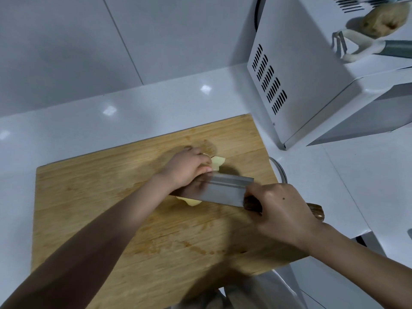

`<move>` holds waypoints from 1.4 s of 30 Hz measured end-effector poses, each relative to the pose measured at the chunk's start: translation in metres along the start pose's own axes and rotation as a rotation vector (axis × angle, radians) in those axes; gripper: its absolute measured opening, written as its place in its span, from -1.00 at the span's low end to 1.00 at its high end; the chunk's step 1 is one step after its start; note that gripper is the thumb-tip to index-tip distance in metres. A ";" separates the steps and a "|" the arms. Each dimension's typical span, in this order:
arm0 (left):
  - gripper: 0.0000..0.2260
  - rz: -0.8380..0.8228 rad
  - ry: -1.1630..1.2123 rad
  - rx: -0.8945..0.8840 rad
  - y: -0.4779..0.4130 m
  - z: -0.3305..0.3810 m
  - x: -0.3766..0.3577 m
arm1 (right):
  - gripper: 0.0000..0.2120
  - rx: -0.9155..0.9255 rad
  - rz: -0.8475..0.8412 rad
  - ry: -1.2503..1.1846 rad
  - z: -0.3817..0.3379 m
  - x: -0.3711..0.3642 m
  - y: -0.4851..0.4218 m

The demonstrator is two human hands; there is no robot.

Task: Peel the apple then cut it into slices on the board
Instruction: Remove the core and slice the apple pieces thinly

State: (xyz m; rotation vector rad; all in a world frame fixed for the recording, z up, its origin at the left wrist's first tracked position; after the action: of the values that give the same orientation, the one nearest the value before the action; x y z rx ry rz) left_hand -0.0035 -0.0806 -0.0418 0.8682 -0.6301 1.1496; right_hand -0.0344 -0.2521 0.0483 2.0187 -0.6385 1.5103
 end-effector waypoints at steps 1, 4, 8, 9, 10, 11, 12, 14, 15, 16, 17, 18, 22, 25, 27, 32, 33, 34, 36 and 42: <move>-0.73 -0.010 0.037 0.024 -0.001 -0.006 0.001 | -0.83 -0.028 -0.019 -0.026 0.004 0.001 0.000; -0.70 0.017 0.182 0.089 -0.003 -0.016 0.021 | -0.85 -0.155 -0.103 -0.166 0.022 0.004 0.000; -0.89 0.346 0.547 0.269 0.019 -0.041 0.089 | -0.84 -0.228 -0.119 -0.314 0.033 0.005 0.004; -0.89 0.471 0.657 0.326 0.033 -0.053 0.104 | -0.86 -0.241 -0.112 -0.331 0.034 0.004 0.005; -0.86 0.582 0.710 0.381 0.047 -0.065 0.113 | -0.90 -0.251 -0.095 -0.339 0.034 0.003 0.006; -0.87 0.657 0.706 0.432 0.062 -0.073 0.116 | -0.95 -0.257 -0.077 -0.338 0.033 0.002 0.005; -0.89 0.686 0.683 0.483 0.073 -0.077 0.112 | -0.94 -0.253 -0.060 -0.335 0.029 0.000 0.004; -0.95 0.632 0.670 0.537 0.089 -0.071 0.087 | -0.82 -0.250 -0.076 -0.358 0.018 -0.010 0.002; -0.95 0.568 0.663 0.535 0.093 -0.062 0.070 | -0.80 -0.251 -0.100 -0.375 0.011 -0.015 0.000; -0.94 0.500 0.650 0.522 0.097 -0.051 0.052 | -0.80 -0.245 -0.119 -0.376 0.004 -0.019 -0.003; -0.94 0.442 0.644 0.508 0.100 -0.041 0.035 | -0.81 -0.233 -0.135 -0.367 -0.003 -0.023 -0.005; -0.93 0.405 0.651 0.510 0.102 -0.035 0.020 | -0.82 -0.221 -0.148 -0.363 -0.010 -0.025 -0.008; -0.92 0.435 0.753 0.593 0.110 -0.034 -0.012 | -0.84 -0.181 -0.167 -0.264 -0.028 -0.030 -0.014; -0.94 0.480 0.832 0.624 0.111 -0.037 -0.020 | -0.83 -0.173 -0.162 -0.199 -0.034 -0.028 -0.016; -0.93 0.499 0.888 0.648 0.112 -0.041 -0.024 | -0.82 -0.172 -0.164 -0.171 -0.035 -0.028 -0.018; -0.90 0.503 0.960 0.671 0.111 -0.043 -0.027 | -0.81 -0.163 -0.168 -0.112 -0.039 -0.030 -0.019; -0.90 0.497 0.976 0.670 0.111 -0.043 -0.027 | -0.80 -0.163 -0.173 -0.106 -0.040 -0.030 -0.019; -0.90 0.490 0.999 0.671 0.111 -0.043 -0.028 | -0.80 -0.167 -0.180 -0.105 -0.040 -0.030 -0.019; -0.91 0.478 1.051 0.671 0.111 -0.044 -0.030 | -0.81 -0.175 -0.193 -0.122 -0.040 -0.031 -0.020; -0.90 0.483 1.164 0.631 0.109 -0.048 -0.032 | -0.83 -0.184 -0.253 -0.148 -0.042 -0.033 -0.027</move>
State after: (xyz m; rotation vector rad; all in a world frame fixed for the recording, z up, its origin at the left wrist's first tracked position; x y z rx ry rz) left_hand -0.1174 -0.0392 -0.0649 0.4002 0.5545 2.0717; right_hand -0.0552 -0.2024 0.0228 1.9966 -0.5347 1.1235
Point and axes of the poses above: each hand's wrist, its own y-axis away from the middle knuckle, its own x-axis out of the back of the hand, z = x × y, the point moved 8 cm from there along -y, towards the middle knuckle, and after that the axes turned 8 degrees about y, right-handed, at the moved point
